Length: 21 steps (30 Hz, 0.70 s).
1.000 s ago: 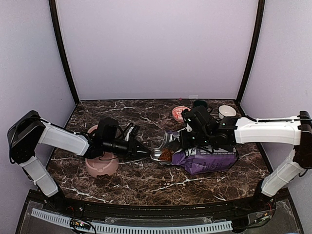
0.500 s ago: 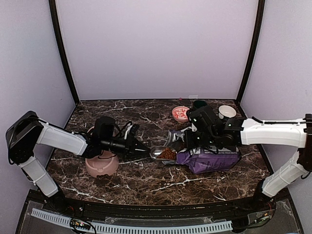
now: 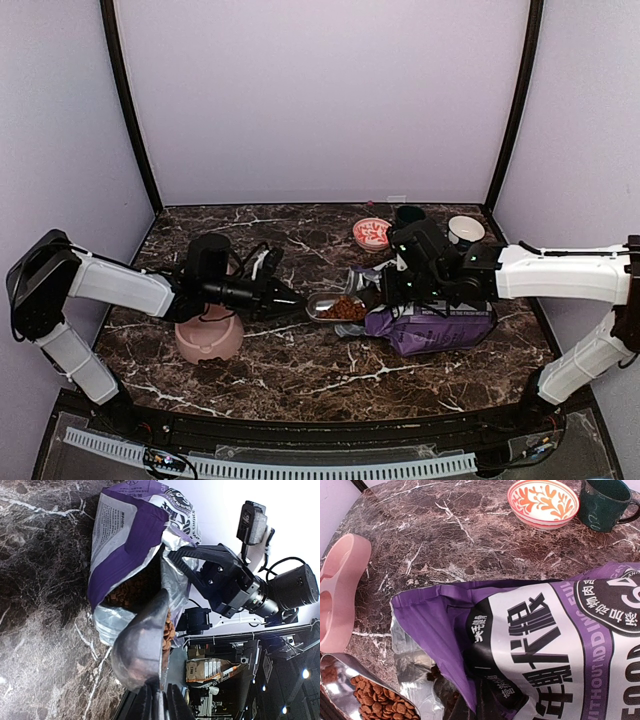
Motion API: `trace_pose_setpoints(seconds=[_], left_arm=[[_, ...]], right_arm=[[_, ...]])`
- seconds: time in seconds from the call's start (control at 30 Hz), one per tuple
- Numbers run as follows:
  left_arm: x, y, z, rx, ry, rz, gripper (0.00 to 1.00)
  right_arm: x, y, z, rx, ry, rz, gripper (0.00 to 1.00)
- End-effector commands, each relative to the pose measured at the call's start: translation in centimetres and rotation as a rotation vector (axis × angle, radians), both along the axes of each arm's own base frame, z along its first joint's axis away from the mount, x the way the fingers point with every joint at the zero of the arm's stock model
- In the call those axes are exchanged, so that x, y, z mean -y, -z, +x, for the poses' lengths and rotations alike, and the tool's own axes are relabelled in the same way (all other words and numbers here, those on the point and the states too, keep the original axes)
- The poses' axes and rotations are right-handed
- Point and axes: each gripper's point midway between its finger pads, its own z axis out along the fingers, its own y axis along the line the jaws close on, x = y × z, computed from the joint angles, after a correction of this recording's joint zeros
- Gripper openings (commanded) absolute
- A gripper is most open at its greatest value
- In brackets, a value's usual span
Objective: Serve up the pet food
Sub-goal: Collect the pet food from the pet food bag.
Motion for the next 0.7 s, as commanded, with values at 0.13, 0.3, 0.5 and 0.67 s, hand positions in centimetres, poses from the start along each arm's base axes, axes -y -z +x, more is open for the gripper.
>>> trace_pose_setpoints(seconds=[0.13, 0.3, 0.5, 0.67], left_arm=[[-0.1, -3.5, -0.1, 0.074, 0.029, -0.088, 0.00], [-0.1, -4.7, -0.1, 0.083, 0.037, -0.128, 0.00], [0.0, -6.3, -0.2, 0.087, 0.049, -0.191, 0.00], [0.2, -7.6, -0.1, 0.089, 0.064, -0.231, 0.00]], right_arm=[[3.2, -0.8, 1.6, 0.057, 0.117, -0.042, 0.00], [3.5, -1.0, 1.8, 0.061, 0.124, -0.041, 0.00], [3.7, -0.8, 1.9, 0.057, 0.128, -0.043, 0.00], [3.6, -1.0, 1.9, 0.059, 0.127, -0.037, 0.00]])
